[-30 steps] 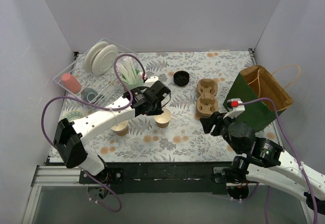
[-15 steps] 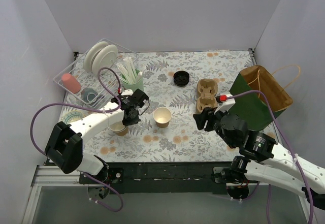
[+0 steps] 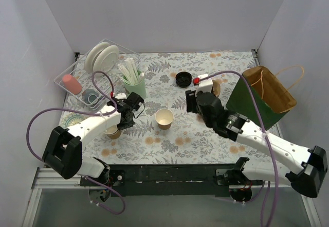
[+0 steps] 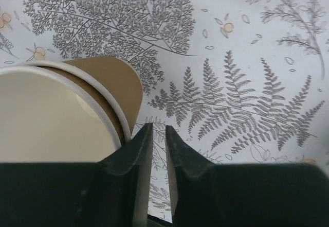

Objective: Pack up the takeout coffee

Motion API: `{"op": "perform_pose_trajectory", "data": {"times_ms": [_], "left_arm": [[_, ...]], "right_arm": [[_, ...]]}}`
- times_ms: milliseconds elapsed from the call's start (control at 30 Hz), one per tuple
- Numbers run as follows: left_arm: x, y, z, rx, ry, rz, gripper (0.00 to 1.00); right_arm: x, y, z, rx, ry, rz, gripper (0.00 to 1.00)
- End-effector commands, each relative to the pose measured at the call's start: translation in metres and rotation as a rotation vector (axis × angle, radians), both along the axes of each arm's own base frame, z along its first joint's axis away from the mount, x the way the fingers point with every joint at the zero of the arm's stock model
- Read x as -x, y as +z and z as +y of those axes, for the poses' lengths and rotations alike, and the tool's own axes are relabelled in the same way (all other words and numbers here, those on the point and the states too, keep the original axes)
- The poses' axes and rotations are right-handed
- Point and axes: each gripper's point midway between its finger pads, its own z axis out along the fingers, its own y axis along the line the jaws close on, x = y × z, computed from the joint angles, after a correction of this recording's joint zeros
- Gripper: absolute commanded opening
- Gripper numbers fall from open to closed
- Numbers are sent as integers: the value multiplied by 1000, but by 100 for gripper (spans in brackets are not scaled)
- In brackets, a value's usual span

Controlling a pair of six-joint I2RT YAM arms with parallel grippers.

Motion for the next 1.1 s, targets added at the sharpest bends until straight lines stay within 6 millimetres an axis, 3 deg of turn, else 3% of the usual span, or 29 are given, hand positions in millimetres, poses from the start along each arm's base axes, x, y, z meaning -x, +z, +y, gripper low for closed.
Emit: {"op": "perform_pose_trajectory", "data": {"times_ms": [0,67,100,133,167,200,233,267,333,367,400,467,500,533,633,700,733,833,1067], "left_arm": [[-15,24,-16,108,-78,-112,25],[-21,41,-24,162,-115,-180,56],[-23,47,-25,170,-131,-204,65],[-24,58,-26,191,-144,-244,71],[-29,66,-31,219,-164,-285,80],[-28,70,-39,260,-206,-295,85],[-27,83,-44,296,-263,-338,91],[-32,94,-53,338,-302,-393,97],[-27,100,-67,404,-408,-426,98],[-30,118,-74,449,-445,-504,98],[-28,122,-78,471,-476,-527,98],[-22,131,-89,526,-555,-572,98],[-21,134,-92,542,-576,-585,98],[-20,135,-94,553,-588,-598,98],[-15,141,-102,594,-639,-608,98],[-15,140,-102,585,-654,-609,98],[-15,140,-100,577,-654,-610,98],[-15,143,-98,572,-647,-626,98],[-12,149,-97,581,-653,-657,98]], "right_arm": [[-52,23,1,-95,-29,-7,64],[-78,18,-1,-90,-61,19,64],[-90,18,-8,-102,-102,33,64],[-100,-3,-7,-69,-119,92,64],[-112,7,-5,-89,-136,90,63],[-122,4,-11,-92,-167,103,63],[-132,-16,-11,-57,-186,146,63],[-142,-11,-10,-62,-197,139,63],[-160,-30,-11,-27,-210,176,63],[-165,-36,-13,-14,-218,193,63],[-176,-30,-15,-21,-229,184,63],[-187,-53,-14,17,-230,236,63],[-197,-47,-15,5,-237,228,63],[-202,-61,-12,21,-225,256,63],[-220,-69,-9,24,-227,265,63],[-228,-83,-12,40,-239,288,61],[-235,-79,-11,33,-241,278,61],[-246,-91,-14,41,-257,308,60],[-258,-113,-9,48,-255,347,59]]}}
